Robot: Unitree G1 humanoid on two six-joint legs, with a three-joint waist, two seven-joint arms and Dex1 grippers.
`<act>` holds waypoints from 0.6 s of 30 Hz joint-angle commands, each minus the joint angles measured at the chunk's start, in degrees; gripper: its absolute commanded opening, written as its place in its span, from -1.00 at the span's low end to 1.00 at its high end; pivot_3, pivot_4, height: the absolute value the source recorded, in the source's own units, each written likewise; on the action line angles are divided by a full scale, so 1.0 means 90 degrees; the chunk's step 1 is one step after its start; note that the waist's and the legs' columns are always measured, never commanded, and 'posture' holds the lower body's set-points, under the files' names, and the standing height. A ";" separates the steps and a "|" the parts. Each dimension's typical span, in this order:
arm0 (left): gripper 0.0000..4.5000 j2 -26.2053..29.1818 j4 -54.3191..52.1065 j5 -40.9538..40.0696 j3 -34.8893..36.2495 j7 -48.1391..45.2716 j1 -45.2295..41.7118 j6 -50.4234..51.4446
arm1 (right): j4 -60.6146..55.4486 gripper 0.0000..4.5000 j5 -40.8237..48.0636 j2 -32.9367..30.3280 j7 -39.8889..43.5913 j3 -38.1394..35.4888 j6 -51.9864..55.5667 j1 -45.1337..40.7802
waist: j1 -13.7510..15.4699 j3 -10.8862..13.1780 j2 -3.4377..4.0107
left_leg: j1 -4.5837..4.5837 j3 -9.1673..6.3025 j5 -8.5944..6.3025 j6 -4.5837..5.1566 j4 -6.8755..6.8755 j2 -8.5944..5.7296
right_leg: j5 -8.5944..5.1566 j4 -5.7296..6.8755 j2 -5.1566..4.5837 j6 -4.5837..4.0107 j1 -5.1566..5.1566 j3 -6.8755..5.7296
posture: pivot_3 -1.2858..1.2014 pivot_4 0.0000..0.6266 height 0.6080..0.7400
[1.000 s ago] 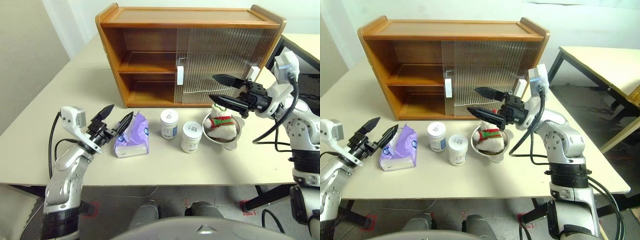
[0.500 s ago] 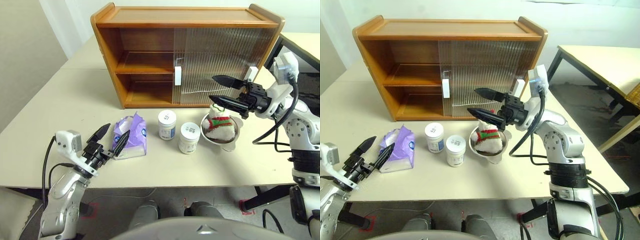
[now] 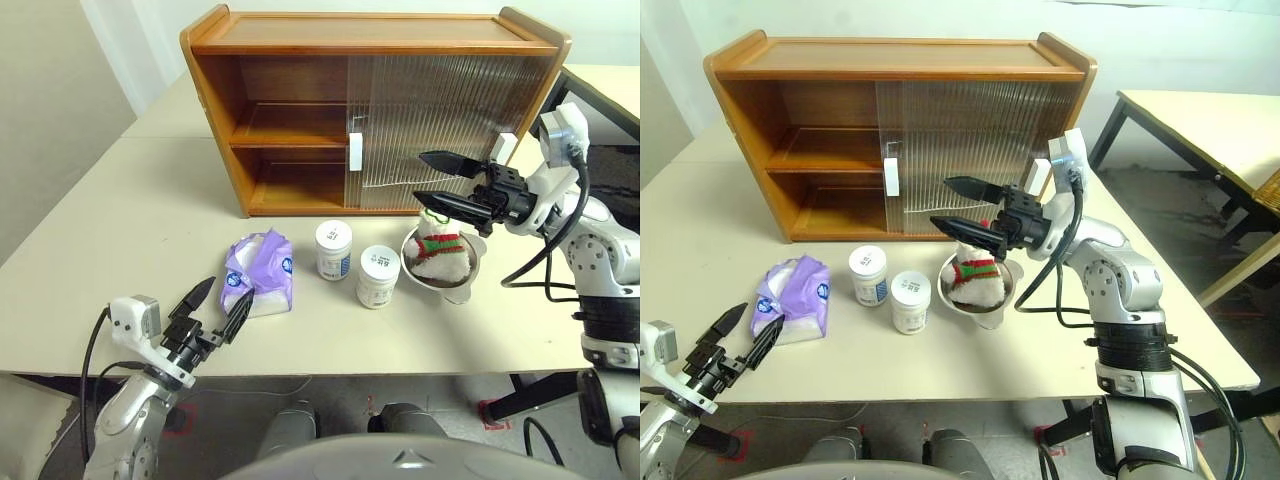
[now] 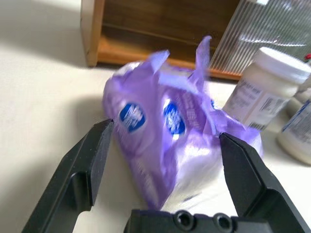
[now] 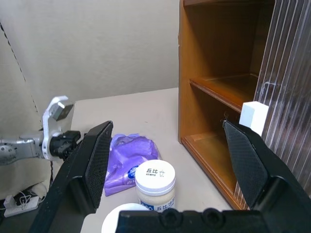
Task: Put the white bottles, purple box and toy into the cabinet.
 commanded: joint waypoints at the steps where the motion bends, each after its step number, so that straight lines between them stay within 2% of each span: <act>1: 0.99 -0.0036 0.0285 0.0175 -0.0133 0.0017 -0.0104 -0.0168 | -0.0010 1.00 -0.0046 -0.0010 0.0002 0.0032 0.0061 -0.0065 | -0.0001 0.0000 0.0000 | 0.0000 0.0000 0.0000 0.0000 0.0000 0.0000 | 0.0000 0.0000 0.0000 0.0000 0.0000 0.0000 | 0.04 -0.95 1.00; 9: 0.99 -0.0018 0.0740 0.0264 -0.0186 0.0068 -0.0475 -0.0351 | -0.0028 1.00 -0.0040 -0.0064 -0.0018 -0.0013 0.0078 -0.0081 | -0.0002 0.0000 0.0001 | 0.0000 0.0002 0.0004 0.0008 0.0000 0.0000 | 0.0000 0.0000 0.0000 0.0000 0.0001 0.0000 | 0.04 -0.96 1.00; 13: 0.61 0.0025 0.0865 0.0290 -0.0234 0.0056 -0.0605 -0.0383 | -0.0049 1.00 -0.0044 -0.0046 -0.0048 -0.0011 0.0058 -0.0073 | -0.0002 0.0000 0.0001 | 0.0000 0.0001 0.0010 0.0020 0.0000 0.0000 | -0.0002 0.0000 0.0002 -0.0002 0.0000 0.0000 | 0.03 -0.97 1.00; 18: -0.21 0.0002 0.0846 0.0317 -0.0317 0.0151 -0.0754 -0.0314 | -0.0043 1.00 -0.0049 -0.0016 -0.0074 -0.0014 0.0020 -0.0090 | -0.0003 0.0000 0.0001 | 0.0000 0.0002 0.0011 0.0023 0.0000 0.0000 | -0.0002 0.0000 0.0005 -0.0002 0.0001 0.0000 | 0.03 -0.97 1.00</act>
